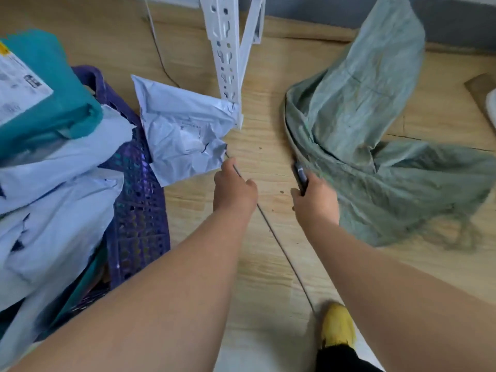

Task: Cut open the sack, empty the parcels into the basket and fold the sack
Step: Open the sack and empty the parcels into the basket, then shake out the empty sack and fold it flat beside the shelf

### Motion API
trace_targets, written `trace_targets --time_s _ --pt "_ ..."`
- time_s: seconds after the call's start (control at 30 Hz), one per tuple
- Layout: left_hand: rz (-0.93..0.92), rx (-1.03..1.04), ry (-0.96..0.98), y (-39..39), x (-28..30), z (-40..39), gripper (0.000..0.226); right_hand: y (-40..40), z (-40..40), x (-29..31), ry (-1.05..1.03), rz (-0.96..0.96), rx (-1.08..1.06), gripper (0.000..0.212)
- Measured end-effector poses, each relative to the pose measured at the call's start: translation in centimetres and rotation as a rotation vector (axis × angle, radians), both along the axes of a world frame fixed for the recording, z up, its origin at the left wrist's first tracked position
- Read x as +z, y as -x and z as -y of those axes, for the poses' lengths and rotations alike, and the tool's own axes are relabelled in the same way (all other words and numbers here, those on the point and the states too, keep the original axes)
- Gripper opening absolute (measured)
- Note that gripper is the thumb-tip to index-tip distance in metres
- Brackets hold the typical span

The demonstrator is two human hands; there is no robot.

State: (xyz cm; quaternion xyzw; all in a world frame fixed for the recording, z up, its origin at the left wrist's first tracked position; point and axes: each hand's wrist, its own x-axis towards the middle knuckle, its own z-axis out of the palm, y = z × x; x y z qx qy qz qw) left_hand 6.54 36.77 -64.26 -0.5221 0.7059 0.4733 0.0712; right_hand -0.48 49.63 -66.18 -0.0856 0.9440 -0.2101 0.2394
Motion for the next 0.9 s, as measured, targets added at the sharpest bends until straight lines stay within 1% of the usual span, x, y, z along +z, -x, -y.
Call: trace_targets --time_s 0.17,0.3,0.33,0.37,0.47,0.53,0.63,0.7,0.77,0.83,0.9 --pt "0.002 0.037 0.089 -1.4 -4.5 3.8 0.061 0.1 6.2 -4.1 0.128 -0.067 0.198 0.037" --pt "-0.016 0.063 0.165 -2.6 -6.0 6.5 0.063 1.1 11.8 -5.3 0.233 -0.130 0.386 0.040" --pt "-0.018 0.073 0.173 -2.8 -6.1 7.1 0.063 1.5 13.2 -5.2 0.244 -0.150 0.441 0.044" --pt "-0.024 0.083 0.177 -3.1 -6.0 7.6 0.062 1.9 14.5 -5.2 0.229 -0.161 0.491 0.050" --pt "-0.086 0.111 0.182 -3.9 -5.5 8.8 0.062 3.3 18.0 -4.5 0.096 -0.176 0.587 0.063" --pt "-0.124 0.132 0.183 -4.6 -5.1 9.1 0.061 3.7 20.0 -4.2 0.055 -0.184 0.608 0.066" --pt "-0.163 0.165 0.155 -5.8 -4.9 9.0 0.060 4.0 22.6 -4.5 0.090 -0.198 0.617 0.075" --pt "-0.185 0.173 0.121 -6.3 -5.0 8.7 0.057 3.9 24.0 -4.7 0.124 -0.160 0.604 0.081" --pt "-0.201 0.177 0.092 -6.5 -5.2 8.5 0.056 3.9 24.9 -4.8 0.144 -0.079 0.565 0.085" --pt "-0.214 0.195 0.080 -6.6 -5.1 8.7 0.055 4.1 25.5 -4.8 0.148 -0.016 0.523 0.086" --pt "-0.225 0.222 0.089 -6.6 -4.9 8.9 0.055 4.4 25.7 -4.6 0.120 -0.014 0.525 0.079"
